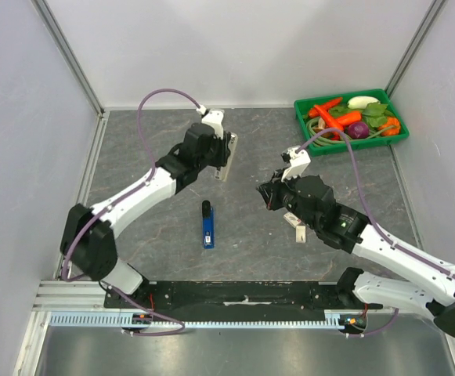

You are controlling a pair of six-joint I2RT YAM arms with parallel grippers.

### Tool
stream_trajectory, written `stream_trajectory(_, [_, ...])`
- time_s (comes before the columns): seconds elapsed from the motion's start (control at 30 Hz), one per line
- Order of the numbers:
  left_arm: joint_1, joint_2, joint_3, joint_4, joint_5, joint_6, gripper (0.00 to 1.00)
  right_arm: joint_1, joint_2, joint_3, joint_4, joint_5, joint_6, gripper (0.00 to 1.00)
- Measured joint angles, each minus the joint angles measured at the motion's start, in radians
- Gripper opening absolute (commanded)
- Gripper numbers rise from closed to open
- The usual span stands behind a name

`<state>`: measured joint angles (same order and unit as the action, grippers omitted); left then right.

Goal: Unload the staples from the stapler

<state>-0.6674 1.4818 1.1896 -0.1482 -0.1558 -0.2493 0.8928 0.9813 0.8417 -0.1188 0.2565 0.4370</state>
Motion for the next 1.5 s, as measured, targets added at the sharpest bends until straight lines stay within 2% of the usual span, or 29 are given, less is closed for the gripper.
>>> stream_trajectory(0.27, [0.215, 0.275, 0.201, -0.121, 0.046, -0.022, 0.02, 0.000, -0.015, -0.047, -0.047, 0.006, -0.011, 0.06])
stream_trajectory(0.33, [0.244, 0.328, 0.253, -0.159, 0.035, -0.022, 0.07, 0.000, -0.019, -0.058, -0.059, 0.005, -0.012, 0.06])
stream_trajectory(0.43, [0.268, 0.369, 0.285, -0.187, 0.027, -0.021, 0.10, 0.000, -0.030, -0.067, -0.066, 0.000, -0.013, 0.06])
stream_trajectory(0.83, [0.426, 0.525, 0.368, -0.272, 0.061, -0.006, 0.11, 0.000, -0.083, -0.087, -0.071, -0.053, -0.012, 0.11])
stream_trajectory(0.93, [0.455, 0.570, 0.392, -0.289, 0.061, 0.010, 0.20, 0.000, -0.095, -0.097, -0.070, -0.068, -0.011, 0.18])
stream_trajectory(1.07, [0.475, 0.598, 0.395, -0.307, 0.066, 0.034, 0.35, 0.000, -0.108, -0.108, -0.071, -0.077, -0.010, 0.38])
stream_trajectory(1.17, [0.477, 0.603, 0.395, -0.314, 0.073, 0.050, 0.43, 0.000, -0.104, -0.109, -0.074, -0.079, -0.008, 0.51])
stream_trajectory(1.3, [0.476, 0.603, 0.395, -0.307, 0.077, 0.069, 0.50, 0.000, -0.088, -0.109, -0.074, -0.079, -0.001, 0.59])
stream_trajectory(1.4, [0.476, 0.602, 0.395, -0.302, 0.074, 0.084, 0.62, 0.000, -0.077, -0.109, -0.077, -0.079, 0.001, 0.64])
stream_trajectory(1.5, [0.476, 0.590, 0.395, -0.301, 0.061, 0.099, 0.64, 0.000, -0.070, -0.109, -0.078, -0.079, 0.002, 0.69])
